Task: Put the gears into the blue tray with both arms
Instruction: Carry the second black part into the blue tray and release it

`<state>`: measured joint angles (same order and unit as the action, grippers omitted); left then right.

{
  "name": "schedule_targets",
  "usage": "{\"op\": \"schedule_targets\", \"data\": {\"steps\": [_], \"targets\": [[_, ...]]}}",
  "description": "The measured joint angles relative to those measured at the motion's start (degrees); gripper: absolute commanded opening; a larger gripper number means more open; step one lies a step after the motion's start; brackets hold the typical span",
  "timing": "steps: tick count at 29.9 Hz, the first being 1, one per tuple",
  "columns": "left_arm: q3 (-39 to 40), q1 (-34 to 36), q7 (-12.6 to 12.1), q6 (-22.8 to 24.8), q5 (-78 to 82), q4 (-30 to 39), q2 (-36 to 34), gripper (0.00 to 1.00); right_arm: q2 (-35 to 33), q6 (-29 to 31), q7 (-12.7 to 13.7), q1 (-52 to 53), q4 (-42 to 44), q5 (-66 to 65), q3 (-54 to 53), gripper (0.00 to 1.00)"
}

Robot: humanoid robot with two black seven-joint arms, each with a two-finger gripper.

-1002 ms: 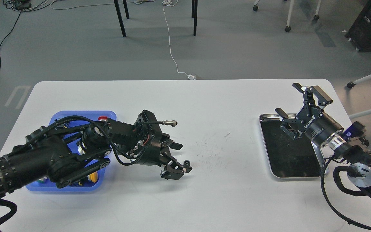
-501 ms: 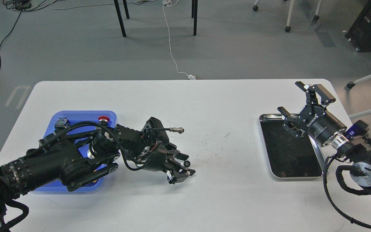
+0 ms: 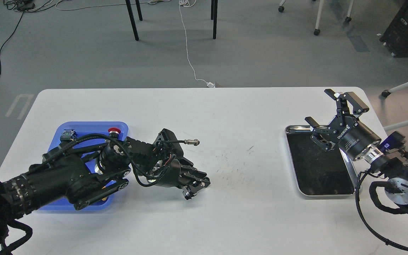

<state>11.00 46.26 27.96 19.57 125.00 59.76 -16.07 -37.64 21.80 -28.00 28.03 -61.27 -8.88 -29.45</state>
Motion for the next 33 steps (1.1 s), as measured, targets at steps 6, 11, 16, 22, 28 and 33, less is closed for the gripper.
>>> {"op": "schedule_targets", "data": {"steps": [6,11,16,22,28,33], "targets": [[0.25,0.37,0.04,0.11,-0.01,1.03,-0.76,0.15,0.05,0.00,0.00,-0.06,0.06,0.00,0.00,0.99],[1.57,3.18,0.06,0.02,-0.01,8.16,-8.97,0.16,0.57,0.00,0.00,0.13,0.23,0.00,0.00,0.99],[1.85,4.48,0.06,0.01,-0.01,16.33,-22.32,0.17,1.05,0.00,0.00,1.01,0.34,-0.07,0.18,0.99],[0.55,1.92,0.04,-1.22,-0.01,19.35,-37.02,0.18,1.25,-0.10,0.00,1.33,0.33,-0.09,0.04,0.99],[0.23,-3.49,0.06,-4.21,-0.01,18.36,-41.22,0.18,1.33,-0.04,0.00,1.34,0.23,-0.02,-0.16,0.99],[0.58,-5.26,0.04,-4.60,0.00,14.34,-40.90,0.19,1.34,-0.02,0.00,1.27,0.13,0.01,-0.55,0.99]]}}
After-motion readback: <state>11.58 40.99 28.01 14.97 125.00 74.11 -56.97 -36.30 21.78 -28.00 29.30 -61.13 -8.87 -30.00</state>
